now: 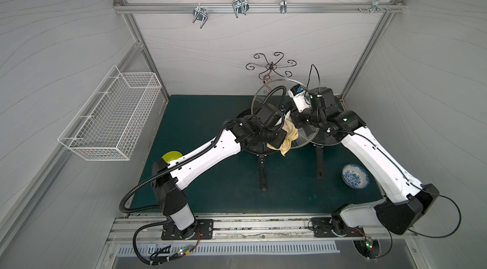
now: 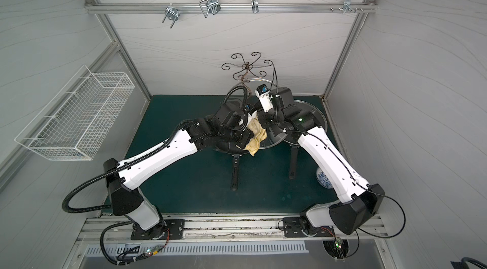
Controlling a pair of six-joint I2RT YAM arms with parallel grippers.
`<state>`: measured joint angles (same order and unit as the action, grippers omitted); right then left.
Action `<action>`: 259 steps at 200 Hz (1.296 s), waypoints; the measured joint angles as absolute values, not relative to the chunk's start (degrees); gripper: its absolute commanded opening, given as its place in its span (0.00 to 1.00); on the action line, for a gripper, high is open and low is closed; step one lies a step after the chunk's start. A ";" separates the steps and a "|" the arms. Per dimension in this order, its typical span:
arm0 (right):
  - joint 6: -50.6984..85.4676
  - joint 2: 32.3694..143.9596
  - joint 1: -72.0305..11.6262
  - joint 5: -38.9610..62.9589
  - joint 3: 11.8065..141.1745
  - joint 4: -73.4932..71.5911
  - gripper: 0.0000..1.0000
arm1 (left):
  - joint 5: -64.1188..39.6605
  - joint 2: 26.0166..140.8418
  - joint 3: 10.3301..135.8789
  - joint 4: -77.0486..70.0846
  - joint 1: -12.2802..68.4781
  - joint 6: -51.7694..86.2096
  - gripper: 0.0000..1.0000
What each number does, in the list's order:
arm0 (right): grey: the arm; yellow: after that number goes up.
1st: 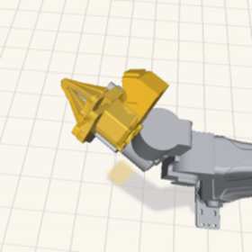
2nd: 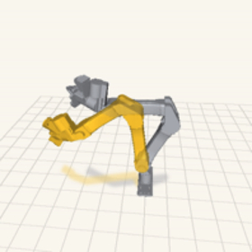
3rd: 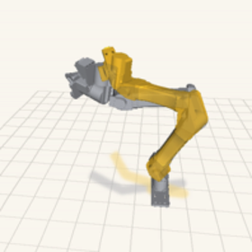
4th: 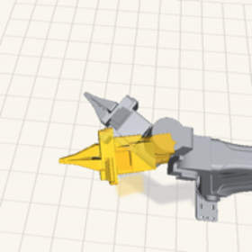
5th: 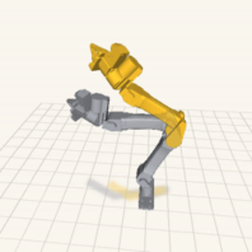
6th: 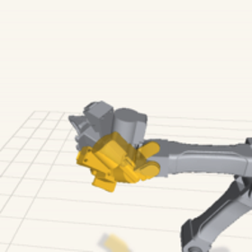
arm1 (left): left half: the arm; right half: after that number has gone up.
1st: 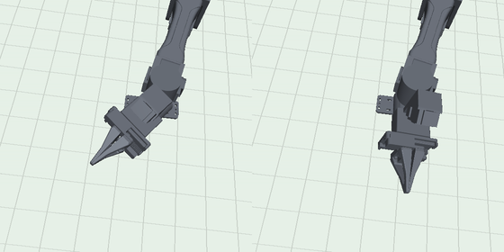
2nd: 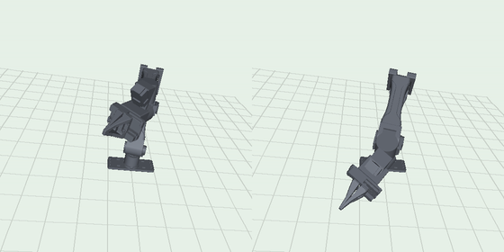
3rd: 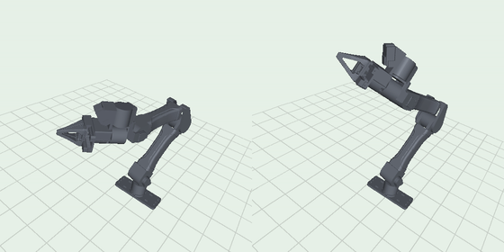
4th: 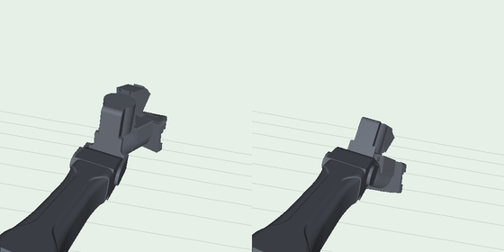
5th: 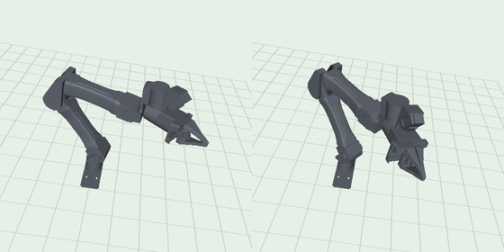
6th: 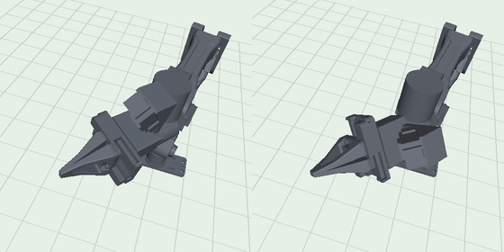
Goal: Wipe the pot lid with a cloth
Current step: Wipe the pot lid.
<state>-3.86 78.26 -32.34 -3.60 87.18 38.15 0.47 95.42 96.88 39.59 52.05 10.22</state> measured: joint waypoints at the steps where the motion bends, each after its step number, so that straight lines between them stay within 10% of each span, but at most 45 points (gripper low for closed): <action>1: -3.86 78.24 -32.32 -3.57 87.13 38.06 0.00 | 0.49 95.42 96.88 39.59 52.05 10.22 0.00; 259: -38.22 68.95 -36.80 -2.94 74.59 36.62 0.00 | -7.20 95.88 103.15 50.63 39.62 11.79 0.00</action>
<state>-38.22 68.95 -36.80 -2.94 74.59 36.62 -7.20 95.88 103.15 50.63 39.62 11.79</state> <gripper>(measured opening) 0.338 0.085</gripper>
